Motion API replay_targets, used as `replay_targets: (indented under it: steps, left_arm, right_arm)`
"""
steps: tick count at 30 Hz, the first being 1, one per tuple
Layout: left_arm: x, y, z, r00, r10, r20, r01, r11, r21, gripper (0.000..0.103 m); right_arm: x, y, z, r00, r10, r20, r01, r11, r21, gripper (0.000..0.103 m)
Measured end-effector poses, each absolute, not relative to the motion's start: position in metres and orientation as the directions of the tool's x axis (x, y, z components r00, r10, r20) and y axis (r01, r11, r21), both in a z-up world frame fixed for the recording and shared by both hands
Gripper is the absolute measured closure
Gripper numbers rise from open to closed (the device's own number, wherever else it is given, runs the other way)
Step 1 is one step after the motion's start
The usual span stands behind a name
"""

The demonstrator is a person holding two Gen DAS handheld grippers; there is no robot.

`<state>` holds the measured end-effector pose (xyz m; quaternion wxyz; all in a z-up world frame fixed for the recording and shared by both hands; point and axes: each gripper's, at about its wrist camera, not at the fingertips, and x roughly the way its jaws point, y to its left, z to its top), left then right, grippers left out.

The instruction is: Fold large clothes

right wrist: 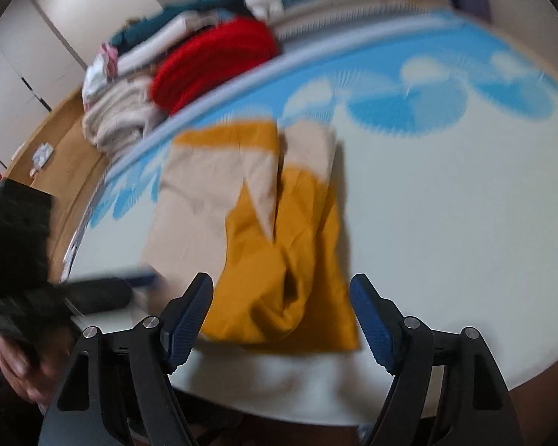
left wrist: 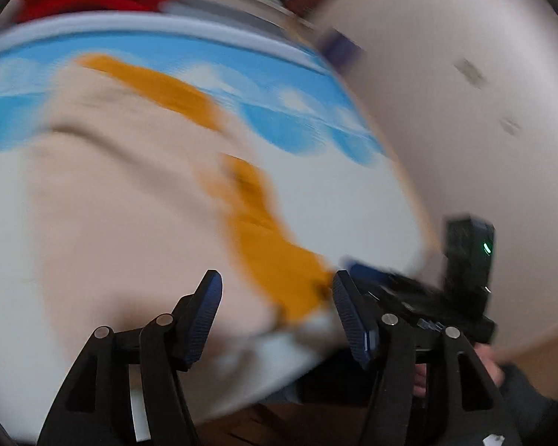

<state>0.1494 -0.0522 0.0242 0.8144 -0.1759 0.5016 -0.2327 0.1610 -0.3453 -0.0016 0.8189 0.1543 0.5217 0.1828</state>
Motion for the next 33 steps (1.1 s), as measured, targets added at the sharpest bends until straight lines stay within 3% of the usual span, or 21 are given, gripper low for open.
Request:
replay_targets:
  steps: [5,6,7,8,9,12,14,17,18,19,22,26,31,33]
  left_arm:
    - [0.143,-0.011,0.018,0.455,-0.352,-0.818,0.067,0.929,-0.363,0.047]
    - [0.141,-0.007,0.017,0.457,-0.328,-0.827,0.055,0.938,-0.342,0.047]
    - [0.139,-0.004,0.015,0.455,-0.302,-0.838,0.04,0.947,-0.32,0.046]
    - [0.139,0.0,0.012,0.45,-0.289,-0.845,0.03,0.951,-0.309,0.046]
    - [0.139,0.0,0.008,0.438,-0.274,-0.856,0.014,0.954,-0.298,0.046]
    - [0.136,0.002,0.0,0.409,-0.299,-0.862,-0.002,0.945,-0.328,0.046]
    - [0.135,0.003,-0.01,0.376,-0.334,-0.865,0.002,0.933,-0.359,0.046]
    - [0.142,-0.011,-0.047,0.206,-0.321,-0.924,0.026,0.946,-0.323,0.045]
    - [0.142,-0.015,-0.06,0.165,-0.299,-0.94,0.035,0.954,-0.297,0.035]
    - [0.141,-0.019,-0.071,0.135,-0.282,-0.95,0.035,0.959,-0.28,0.035]
    - [0.142,-0.023,-0.08,0.117,-0.235,-0.965,0.043,0.972,-0.231,0.035]
    - [0.142,-0.033,-0.083,0.113,-0.202,-0.973,0.085,0.977,-0.193,0.035]
    - [0.145,-0.045,-0.082,0.131,-0.138,-0.982,0.113,0.986,-0.124,0.033]
    - [0.144,-0.047,-0.072,0.154,-0.13,-0.979,0.104,0.988,-0.115,0.033]
  right_arm:
    - [0.177,-0.323,-0.047,0.276,0.425,-0.862,-0.069,0.903,0.423,0.027]
    - [0.178,-0.322,-0.052,0.275,0.422,-0.864,-0.061,0.904,0.423,0.031]
    - [0.18,-0.32,-0.051,0.284,0.431,-0.857,-0.063,0.9,0.431,0.042]
    - [0.18,-0.319,-0.049,0.296,0.437,-0.849,-0.071,0.897,0.437,0.081]
    - [0.176,-0.319,-0.039,0.339,0.441,-0.831,-0.088,0.894,0.438,0.092]
    - [0.151,-0.329,0.011,0.511,0.497,-0.701,-0.187,0.86,0.474,0.095]
    - [0.142,-0.348,0.013,0.545,0.486,-0.683,-0.146,0.858,0.493,0.096]
    - [0.154,-0.374,-0.052,0.396,0.322,-0.86,0.047,0.928,0.37,0.096]
    - [0.156,-0.379,-0.067,0.355,0.305,-0.884,0.086,0.93,0.356,0.096]
    - [0.159,-0.383,-0.083,0.311,0.291,-0.905,0.115,0.933,0.34,0.095]
    - [0.161,-0.38,-0.079,0.294,0.279,-0.914,0.081,0.946,0.315,0.093]
    - [0.166,-0.377,-0.02,0.487,0.13,-0.864,0.009,0.988,0.154,0.075]
    - [0.217,-0.367,0.019,0.565,0.29,-0.773,-0.137,0.956,0.259,0.041]
    - [0.248,-0.356,0.012,0.549,0.283,-0.786,-0.153,0.959,0.238,0.038]
